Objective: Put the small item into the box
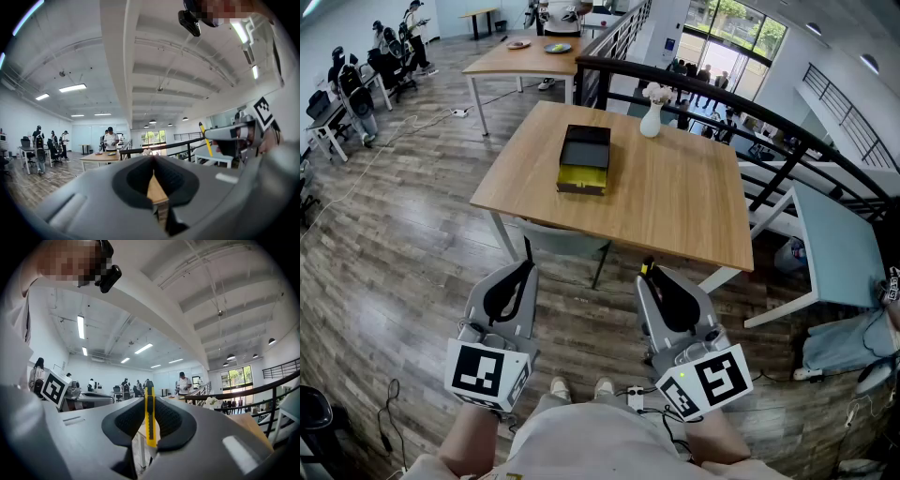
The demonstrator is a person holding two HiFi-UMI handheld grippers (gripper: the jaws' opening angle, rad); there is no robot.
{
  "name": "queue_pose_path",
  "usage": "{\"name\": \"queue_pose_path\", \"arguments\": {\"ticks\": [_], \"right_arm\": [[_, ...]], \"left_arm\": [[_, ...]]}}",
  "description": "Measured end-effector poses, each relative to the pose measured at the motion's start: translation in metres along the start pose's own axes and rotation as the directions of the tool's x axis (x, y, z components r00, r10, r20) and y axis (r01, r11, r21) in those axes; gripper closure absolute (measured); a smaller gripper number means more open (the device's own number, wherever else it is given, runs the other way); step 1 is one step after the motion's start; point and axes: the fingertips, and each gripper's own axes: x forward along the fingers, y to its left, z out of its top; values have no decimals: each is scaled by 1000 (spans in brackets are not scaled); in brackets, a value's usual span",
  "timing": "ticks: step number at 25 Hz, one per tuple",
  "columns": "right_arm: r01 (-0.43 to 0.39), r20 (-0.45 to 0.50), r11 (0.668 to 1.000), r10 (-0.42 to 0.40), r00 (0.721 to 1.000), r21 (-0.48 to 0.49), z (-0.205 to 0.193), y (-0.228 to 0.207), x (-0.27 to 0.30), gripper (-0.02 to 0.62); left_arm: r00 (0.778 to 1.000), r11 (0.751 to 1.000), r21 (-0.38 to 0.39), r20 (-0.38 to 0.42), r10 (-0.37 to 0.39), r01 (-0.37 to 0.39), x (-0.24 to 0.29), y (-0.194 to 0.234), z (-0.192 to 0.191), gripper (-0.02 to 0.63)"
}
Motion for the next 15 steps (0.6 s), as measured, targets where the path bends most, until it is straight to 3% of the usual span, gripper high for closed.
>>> {"name": "queue_pose_path", "arguments": {"ticks": [15], "right_arm": [[23, -8, 1000, -22, 1000, 11, -9, -11, 6, 531]], "left_arm": [[1000, 1000, -9, -20, -16, 16, 10, -4, -12, 603]]}}
